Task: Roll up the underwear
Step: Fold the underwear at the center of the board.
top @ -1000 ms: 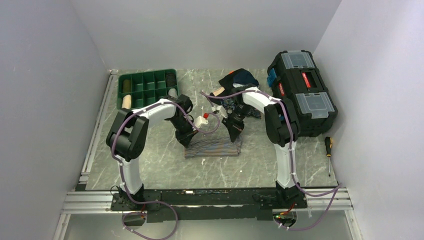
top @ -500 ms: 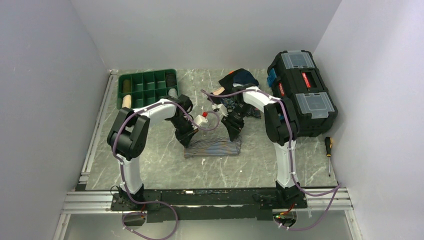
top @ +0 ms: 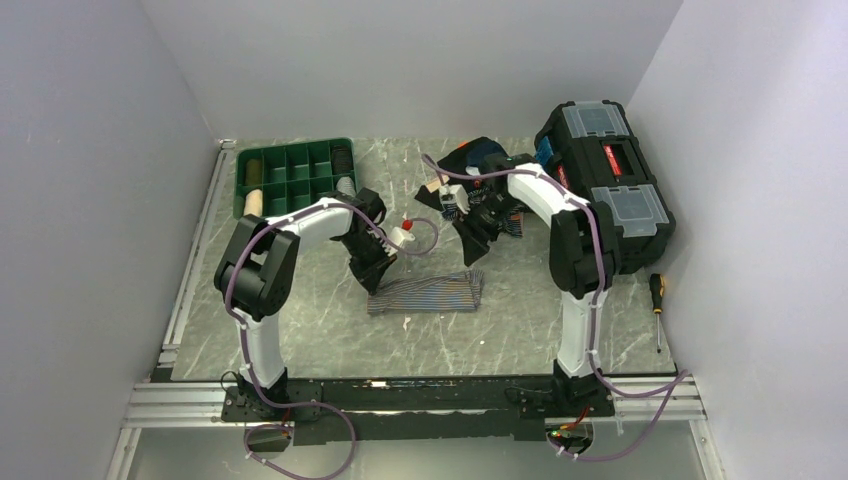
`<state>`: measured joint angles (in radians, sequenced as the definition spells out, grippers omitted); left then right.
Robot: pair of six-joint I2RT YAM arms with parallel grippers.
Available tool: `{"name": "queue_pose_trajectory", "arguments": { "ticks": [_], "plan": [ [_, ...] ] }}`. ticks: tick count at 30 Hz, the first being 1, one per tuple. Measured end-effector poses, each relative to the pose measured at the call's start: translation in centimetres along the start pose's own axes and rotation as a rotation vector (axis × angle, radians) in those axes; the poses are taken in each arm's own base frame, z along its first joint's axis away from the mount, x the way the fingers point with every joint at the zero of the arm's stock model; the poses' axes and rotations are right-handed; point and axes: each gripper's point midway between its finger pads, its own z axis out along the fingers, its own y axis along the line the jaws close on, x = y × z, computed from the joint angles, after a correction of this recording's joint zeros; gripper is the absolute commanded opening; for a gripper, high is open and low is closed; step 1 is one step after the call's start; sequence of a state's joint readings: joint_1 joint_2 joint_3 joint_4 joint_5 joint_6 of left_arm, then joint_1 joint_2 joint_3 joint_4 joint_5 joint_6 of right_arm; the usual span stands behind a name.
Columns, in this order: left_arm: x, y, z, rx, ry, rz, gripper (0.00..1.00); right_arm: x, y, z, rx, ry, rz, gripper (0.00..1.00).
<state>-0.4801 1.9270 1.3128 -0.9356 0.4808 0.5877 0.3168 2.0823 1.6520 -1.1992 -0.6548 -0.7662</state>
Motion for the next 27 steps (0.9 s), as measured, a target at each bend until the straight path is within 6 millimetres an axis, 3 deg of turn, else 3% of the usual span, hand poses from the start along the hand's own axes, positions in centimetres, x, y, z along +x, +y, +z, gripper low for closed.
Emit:
{"name": "queue_pose_trajectory", "arguments": {
  "ticks": [6, 12, 22, 27],
  "plan": [
    [0.0, 0.5, -0.1, -0.040, -0.006, -0.047, 0.27, -1.3, 1.9, -2.3, 0.017, -0.104, -0.046, 0.52],
    [-0.3, 1.5, -0.9, -0.124, -0.060, -0.064, 0.50, -1.0, 5.2, -2.2, -0.072, -0.182, -0.050, 0.50],
    [-1.9, 2.0, -4.3, -0.260, -0.210, -0.011, 0.59, -0.7, 7.8, 0.1, -0.238, -0.231, -0.016, 0.48],
    [-1.3, 1.3, -5.8, -0.297, -0.267, 0.005, 0.60, -0.5, 8.1, 2.5, -0.322, -0.203, 0.010, 0.46]
  ]
}}
